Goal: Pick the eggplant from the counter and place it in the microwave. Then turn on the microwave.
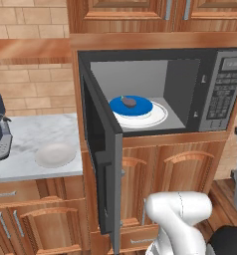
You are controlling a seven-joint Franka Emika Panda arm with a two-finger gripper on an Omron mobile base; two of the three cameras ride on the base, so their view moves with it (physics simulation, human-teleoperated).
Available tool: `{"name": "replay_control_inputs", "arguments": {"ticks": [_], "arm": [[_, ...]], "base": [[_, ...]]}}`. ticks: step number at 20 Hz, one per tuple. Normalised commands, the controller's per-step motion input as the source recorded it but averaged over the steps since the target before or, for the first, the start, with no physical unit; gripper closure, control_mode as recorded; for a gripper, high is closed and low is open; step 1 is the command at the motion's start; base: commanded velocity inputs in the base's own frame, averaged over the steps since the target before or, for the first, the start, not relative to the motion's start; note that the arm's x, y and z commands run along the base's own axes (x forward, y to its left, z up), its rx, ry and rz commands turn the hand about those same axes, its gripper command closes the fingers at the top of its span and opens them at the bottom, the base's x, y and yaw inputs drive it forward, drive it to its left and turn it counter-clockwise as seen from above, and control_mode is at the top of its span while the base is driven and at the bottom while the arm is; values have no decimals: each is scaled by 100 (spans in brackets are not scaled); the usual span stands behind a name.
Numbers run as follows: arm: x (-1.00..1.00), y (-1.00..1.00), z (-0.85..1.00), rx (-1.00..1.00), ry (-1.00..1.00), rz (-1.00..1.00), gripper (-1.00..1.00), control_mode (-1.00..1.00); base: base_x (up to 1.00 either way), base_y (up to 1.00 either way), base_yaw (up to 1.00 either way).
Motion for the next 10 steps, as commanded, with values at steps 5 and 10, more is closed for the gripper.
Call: {"name": "replay_control_inputs", "arguments": {"ticks": [5,10], "arm": [[-34,3,0,-6,0,4,-100,-100],[-28,7,0,-11,0,12,-100,-100]], "base": [[0,0,0],[0,0,0]]}}
